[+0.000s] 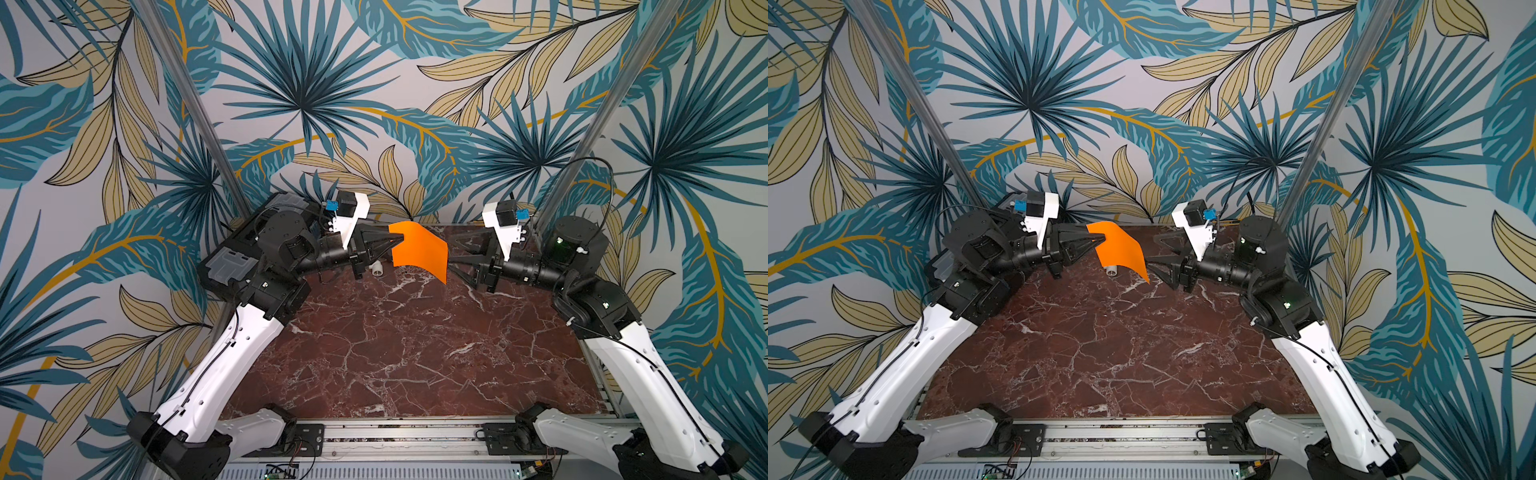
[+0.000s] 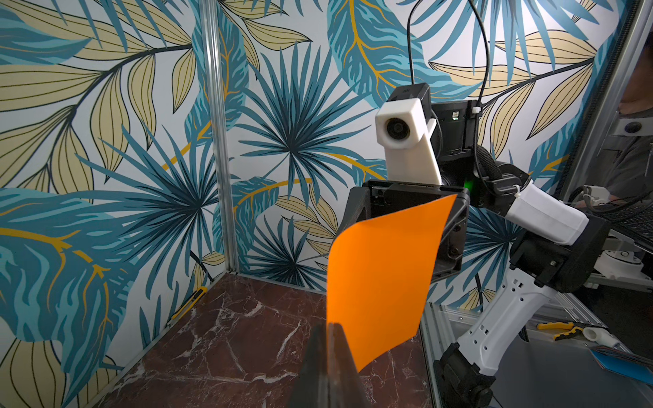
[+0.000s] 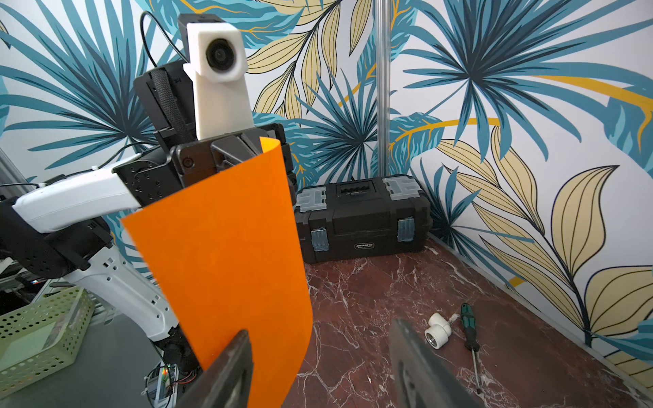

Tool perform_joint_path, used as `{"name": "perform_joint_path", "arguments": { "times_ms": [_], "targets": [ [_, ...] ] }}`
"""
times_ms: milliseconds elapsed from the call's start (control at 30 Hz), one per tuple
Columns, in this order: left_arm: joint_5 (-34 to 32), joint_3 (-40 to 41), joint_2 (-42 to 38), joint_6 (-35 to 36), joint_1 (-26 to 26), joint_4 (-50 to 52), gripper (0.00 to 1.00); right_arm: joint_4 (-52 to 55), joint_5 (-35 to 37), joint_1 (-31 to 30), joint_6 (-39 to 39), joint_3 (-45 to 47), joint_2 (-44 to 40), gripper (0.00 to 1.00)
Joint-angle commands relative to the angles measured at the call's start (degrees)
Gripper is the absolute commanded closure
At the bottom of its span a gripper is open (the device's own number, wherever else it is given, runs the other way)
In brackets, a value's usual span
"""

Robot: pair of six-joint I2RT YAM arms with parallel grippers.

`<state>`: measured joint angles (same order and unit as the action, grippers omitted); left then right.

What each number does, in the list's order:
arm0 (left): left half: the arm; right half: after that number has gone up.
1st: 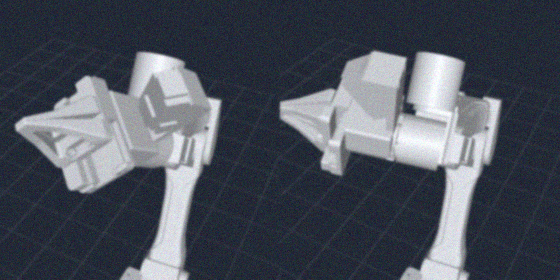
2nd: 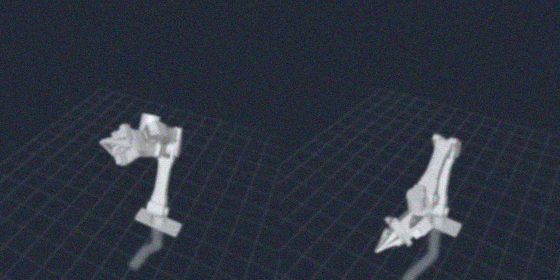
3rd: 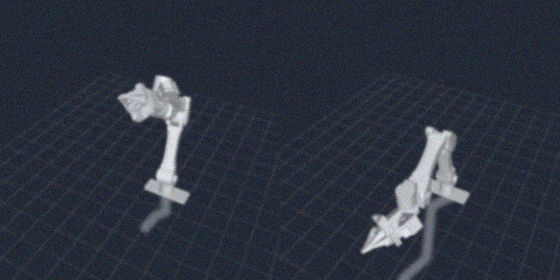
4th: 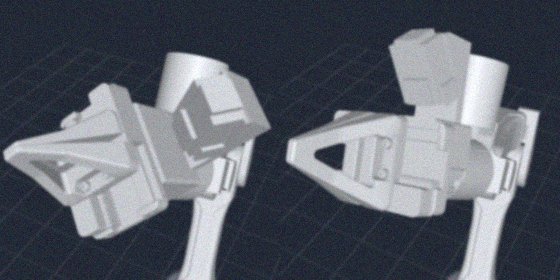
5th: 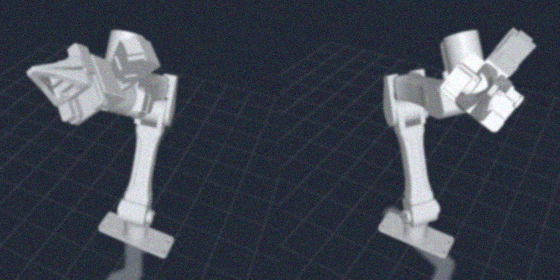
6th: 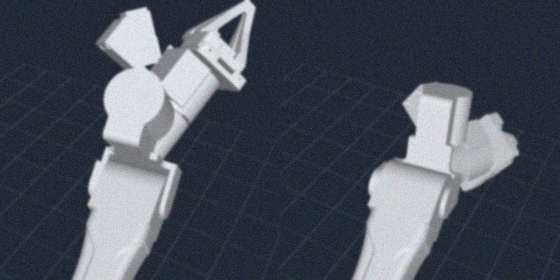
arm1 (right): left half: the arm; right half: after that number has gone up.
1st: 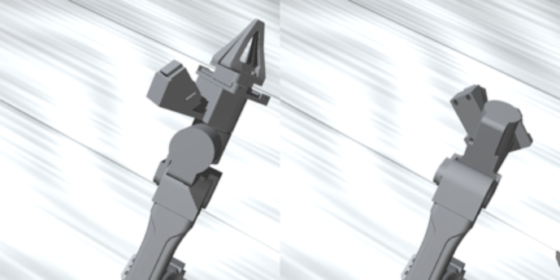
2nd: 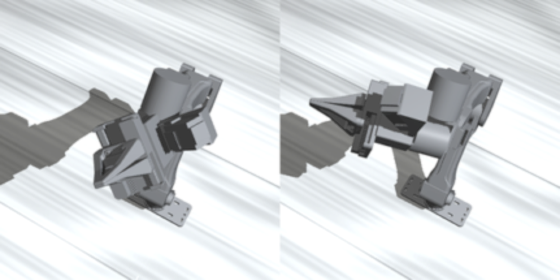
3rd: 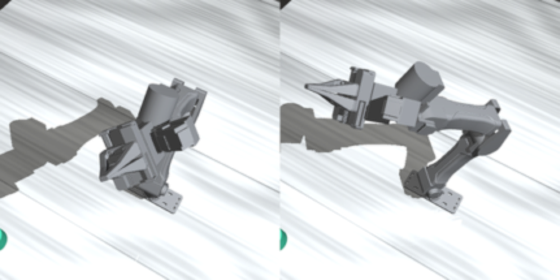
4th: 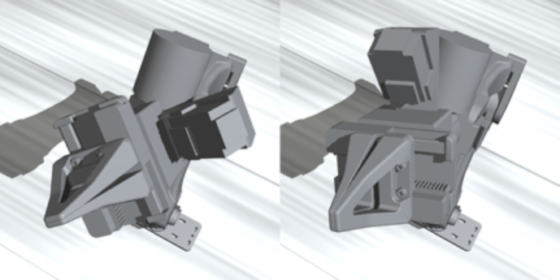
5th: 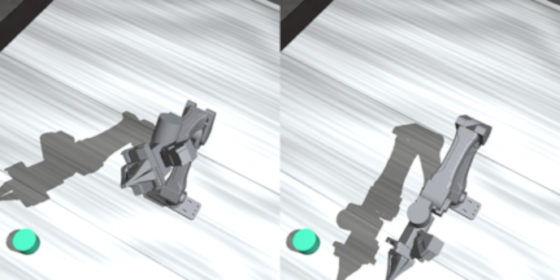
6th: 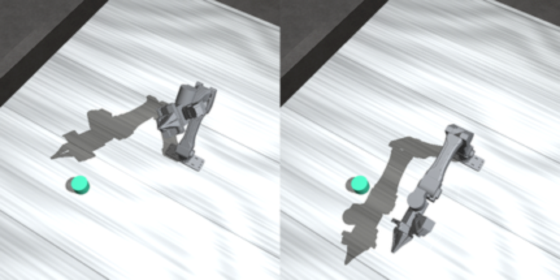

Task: Fold the square paper along the opposite sides
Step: Fold the paper.

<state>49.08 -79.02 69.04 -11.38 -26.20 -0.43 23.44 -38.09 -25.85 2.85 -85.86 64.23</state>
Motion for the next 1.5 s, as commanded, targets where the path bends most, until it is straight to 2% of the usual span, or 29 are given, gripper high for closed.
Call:
{"name": "perform_joint_path", "arguments": {
  "times_ms": [0, 1000, 1467],
  "targets": [
    [-0.65, 0.70, 0.46, -0.73, 0.26, -1.74, 1.00, -1.94, -2.52, -0.74, 1.31, -1.46, 0.76, 0.35],
    [-0.61, 0.30, 1.76, -1.00, 0.26, -0.57, 1.00, 0.90, -1.12, -7.44, -2.41, -7.25, 9.82, 0.30],
    [-0.01, 0.74, 1.72, -0.62, 0.25, 0.43, 1.00, -1.79, 1.66, -7.64, -2.87, -6.73, 9.95, 0.42]
  ]
}}
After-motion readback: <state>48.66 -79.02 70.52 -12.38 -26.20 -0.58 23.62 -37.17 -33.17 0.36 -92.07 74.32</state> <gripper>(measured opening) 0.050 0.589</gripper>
